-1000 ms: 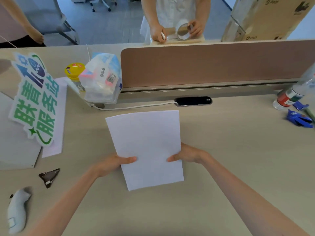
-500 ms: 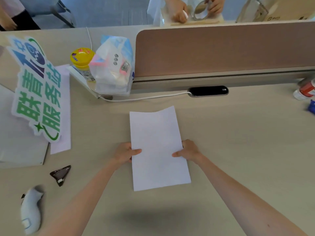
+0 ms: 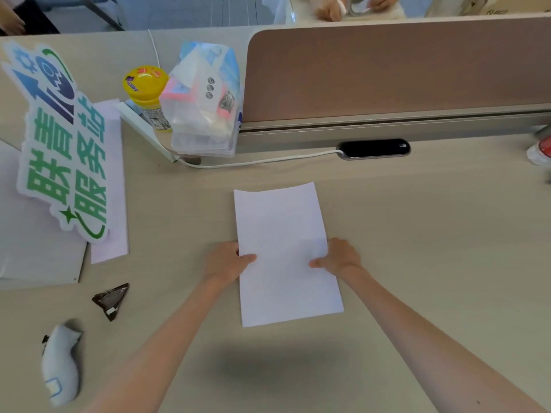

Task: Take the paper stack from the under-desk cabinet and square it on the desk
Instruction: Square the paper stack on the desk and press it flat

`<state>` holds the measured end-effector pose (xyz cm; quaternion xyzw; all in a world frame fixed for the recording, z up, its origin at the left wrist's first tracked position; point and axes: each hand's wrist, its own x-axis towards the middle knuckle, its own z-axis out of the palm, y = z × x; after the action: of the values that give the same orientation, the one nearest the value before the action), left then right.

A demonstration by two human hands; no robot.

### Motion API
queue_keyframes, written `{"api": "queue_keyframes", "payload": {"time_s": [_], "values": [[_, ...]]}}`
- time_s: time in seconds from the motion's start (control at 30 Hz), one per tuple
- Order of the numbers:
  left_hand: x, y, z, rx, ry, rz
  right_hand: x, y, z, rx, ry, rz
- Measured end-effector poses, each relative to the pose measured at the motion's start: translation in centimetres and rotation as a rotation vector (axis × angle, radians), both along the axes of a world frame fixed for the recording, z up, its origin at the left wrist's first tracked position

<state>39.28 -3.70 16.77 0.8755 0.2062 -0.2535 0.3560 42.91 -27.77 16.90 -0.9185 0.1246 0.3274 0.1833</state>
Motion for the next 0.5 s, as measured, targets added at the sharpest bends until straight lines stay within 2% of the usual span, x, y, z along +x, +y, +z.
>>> {"api": "queue_keyframes", "payload": {"time_s": [0.17,0.37,0.5], "values": [[-0.5,-0.6,0.1,0.118,-0.05,-0.014,-0.7,0.0,0.4,-0.018,-0.036,-0.03],[-1.0,-0.7,0.1,0.144,-0.062,0.044,-2.6,-0.7,0.2,0.153,-0.114,-0.173],[-1.8,-1.2,0.2,0.159,-0.117,0.111,-3.5,-0.7,0.3,0.191,-0.154,-0.173]]}}
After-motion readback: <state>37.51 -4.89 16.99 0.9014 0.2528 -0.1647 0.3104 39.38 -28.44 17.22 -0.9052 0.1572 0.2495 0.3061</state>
